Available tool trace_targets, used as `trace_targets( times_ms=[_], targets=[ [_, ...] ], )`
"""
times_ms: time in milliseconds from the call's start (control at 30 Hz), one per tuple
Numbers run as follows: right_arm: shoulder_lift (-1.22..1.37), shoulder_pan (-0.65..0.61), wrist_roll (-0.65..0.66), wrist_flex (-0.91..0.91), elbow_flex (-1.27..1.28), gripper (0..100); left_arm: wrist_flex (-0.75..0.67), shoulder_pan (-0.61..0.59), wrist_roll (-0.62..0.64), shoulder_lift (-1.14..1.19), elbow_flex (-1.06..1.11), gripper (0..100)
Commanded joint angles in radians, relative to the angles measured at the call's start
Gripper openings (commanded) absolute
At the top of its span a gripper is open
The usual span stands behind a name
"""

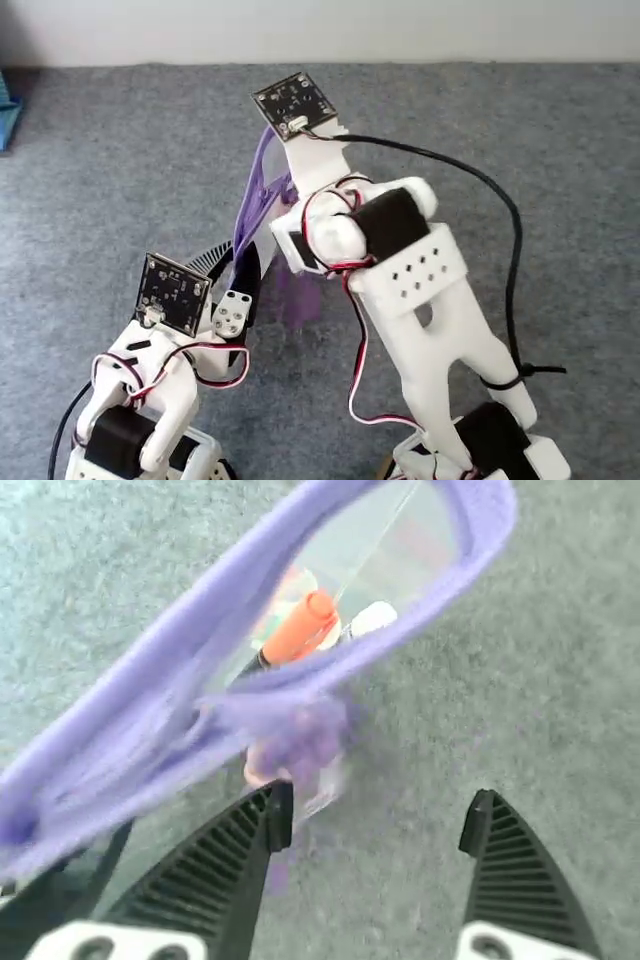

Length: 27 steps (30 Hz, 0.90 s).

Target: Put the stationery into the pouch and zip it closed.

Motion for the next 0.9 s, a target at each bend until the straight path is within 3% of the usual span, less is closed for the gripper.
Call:
trace_targets(
  times_ms=[0, 200, 467, 867],
  targets=[
    [-0.012, -0.010, -0.012, -0.150, 0.075, 26.6, 0.000, -0.003, -0.009, -0.023, -0.015, 1],
    [-0.012, -0.012, -0.012, -0.260, 0.115, 26.6, 0.000, -0.003, -0.009, -0.023, -0.012, 1],
    [-0.079, -0.061, 0.060, -0.196, 0.117, 26.6, 0.000, -0.003, -0.009, -0.023, -0.012, 1],
    [-0.084, -0.088, 0.124, -0.237, 0.118, 25.7, 0.000, -0.003, -0.009, -0.023, -0.010, 1]
  ],
)
